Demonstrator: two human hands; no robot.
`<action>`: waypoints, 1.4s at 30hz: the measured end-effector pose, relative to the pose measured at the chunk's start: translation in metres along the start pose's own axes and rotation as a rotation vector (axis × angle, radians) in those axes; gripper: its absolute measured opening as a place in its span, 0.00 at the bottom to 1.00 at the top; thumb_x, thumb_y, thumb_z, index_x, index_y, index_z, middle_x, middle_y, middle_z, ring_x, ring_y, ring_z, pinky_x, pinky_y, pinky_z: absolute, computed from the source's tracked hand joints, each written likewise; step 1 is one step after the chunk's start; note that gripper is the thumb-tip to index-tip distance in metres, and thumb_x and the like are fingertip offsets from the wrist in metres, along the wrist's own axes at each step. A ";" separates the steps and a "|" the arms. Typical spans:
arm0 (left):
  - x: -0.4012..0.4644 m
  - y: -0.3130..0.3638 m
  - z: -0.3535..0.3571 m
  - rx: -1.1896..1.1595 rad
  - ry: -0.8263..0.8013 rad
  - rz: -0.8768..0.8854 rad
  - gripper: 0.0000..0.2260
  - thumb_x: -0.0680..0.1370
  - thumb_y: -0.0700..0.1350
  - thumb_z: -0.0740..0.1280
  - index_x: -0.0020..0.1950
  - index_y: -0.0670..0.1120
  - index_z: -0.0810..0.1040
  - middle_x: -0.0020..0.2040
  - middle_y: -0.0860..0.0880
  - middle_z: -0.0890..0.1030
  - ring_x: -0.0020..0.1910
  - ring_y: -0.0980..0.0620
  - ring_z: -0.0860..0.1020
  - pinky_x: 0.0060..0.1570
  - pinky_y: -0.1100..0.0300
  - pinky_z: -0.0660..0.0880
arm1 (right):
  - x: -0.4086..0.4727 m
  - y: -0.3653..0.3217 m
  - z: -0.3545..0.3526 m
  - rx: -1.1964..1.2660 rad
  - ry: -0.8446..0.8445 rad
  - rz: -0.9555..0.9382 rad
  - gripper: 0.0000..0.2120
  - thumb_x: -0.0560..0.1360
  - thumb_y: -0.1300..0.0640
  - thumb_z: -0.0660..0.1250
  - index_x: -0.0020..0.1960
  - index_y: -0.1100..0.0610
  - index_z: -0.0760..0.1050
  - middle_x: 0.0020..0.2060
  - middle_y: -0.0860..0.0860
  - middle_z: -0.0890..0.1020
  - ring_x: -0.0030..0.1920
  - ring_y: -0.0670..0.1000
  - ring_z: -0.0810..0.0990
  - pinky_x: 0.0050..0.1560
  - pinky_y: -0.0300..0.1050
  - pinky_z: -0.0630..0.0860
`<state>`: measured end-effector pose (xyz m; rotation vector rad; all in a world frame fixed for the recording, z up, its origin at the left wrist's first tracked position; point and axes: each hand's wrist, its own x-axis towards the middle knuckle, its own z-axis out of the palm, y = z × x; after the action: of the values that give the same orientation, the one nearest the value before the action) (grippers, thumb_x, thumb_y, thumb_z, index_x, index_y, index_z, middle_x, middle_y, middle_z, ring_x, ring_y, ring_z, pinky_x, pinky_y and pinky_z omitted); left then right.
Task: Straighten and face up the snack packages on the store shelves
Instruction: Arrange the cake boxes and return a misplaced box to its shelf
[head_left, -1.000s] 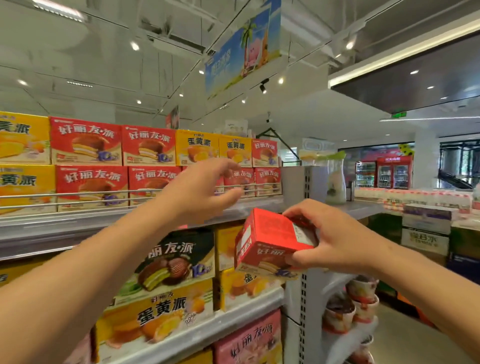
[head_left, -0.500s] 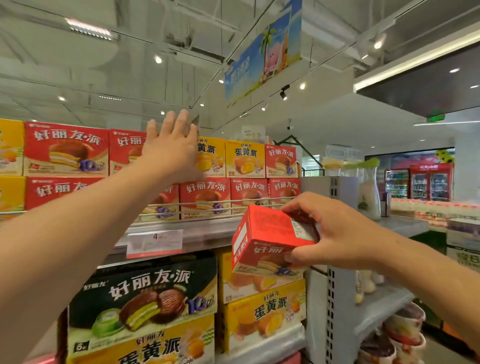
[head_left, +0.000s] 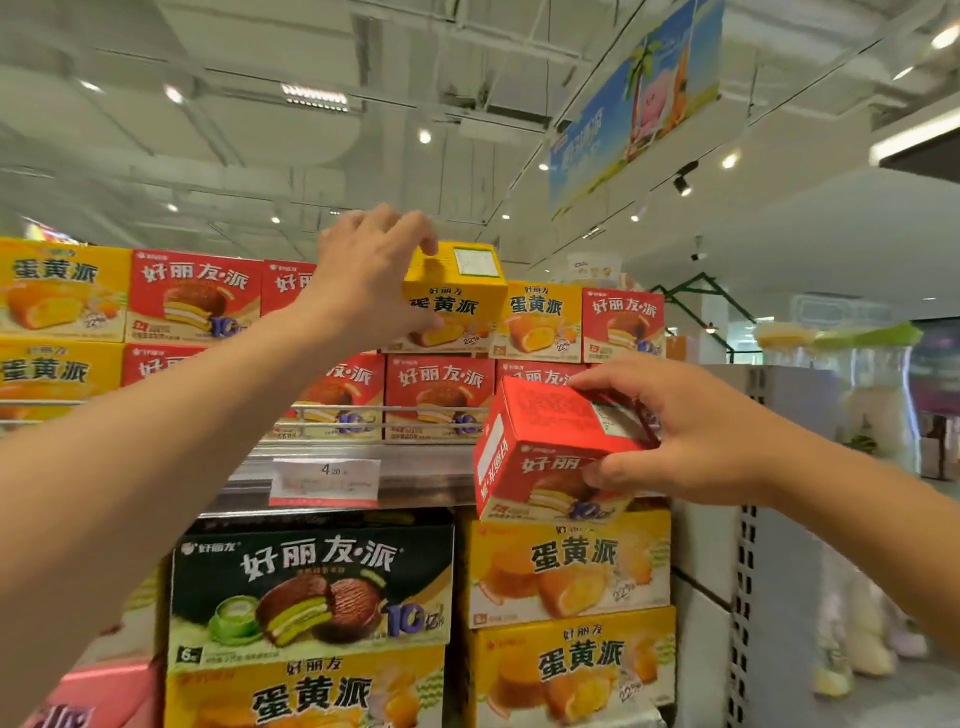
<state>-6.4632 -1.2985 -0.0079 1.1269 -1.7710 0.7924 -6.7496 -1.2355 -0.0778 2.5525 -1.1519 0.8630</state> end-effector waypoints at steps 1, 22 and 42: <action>-0.004 0.003 -0.005 -0.060 0.024 -0.016 0.30 0.64 0.52 0.80 0.61 0.51 0.72 0.60 0.46 0.72 0.58 0.44 0.69 0.56 0.50 0.68 | 0.002 0.003 0.000 0.010 0.001 -0.014 0.33 0.66 0.44 0.77 0.68 0.42 0.68 0.57 0.33 0.72 0.58 0.35 0.72 0.50 0.30 0.72; -0.084 -0.033 -0.099 0.022 -0.036 -0.119 0.28 0.64 0.49 0.81 0.62 0.55 0.76 0.58 0.55 0.66 0.55 0.49 0.71 0.49 0.56 0.73 | 0.136 -0.039 -0.049 -0.093 0.151 -0.107 0.26 0.74 0.52 0.72 0.71 0.51 0.70 0.57 0.50 0.74 0.56 0.53 0.75 0.52 0.49 0.74; -0.089 -0.078 -0.100 -0.091 -0.057 -0.093 0.27 0.65 0.51 0.80 0.62 0.57 0.75 0.61 0.54 0.68 0.57 0.51 0.71 0.47 0.63 0.72 | 0.180 -0.055 -0.022 -0.137 0.072 0.046 0.24 0.75 0.51 0.70 0.70 0.51 0.70 0.54 0.50 0.78 0.50 0.53 0.77 0.48 0.47 0.73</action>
<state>-6.3400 -1.2120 -0.0415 1.1725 -1.7703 0.6235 -6.6243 -1.3003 0.0492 2.3751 -1.2087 0.8486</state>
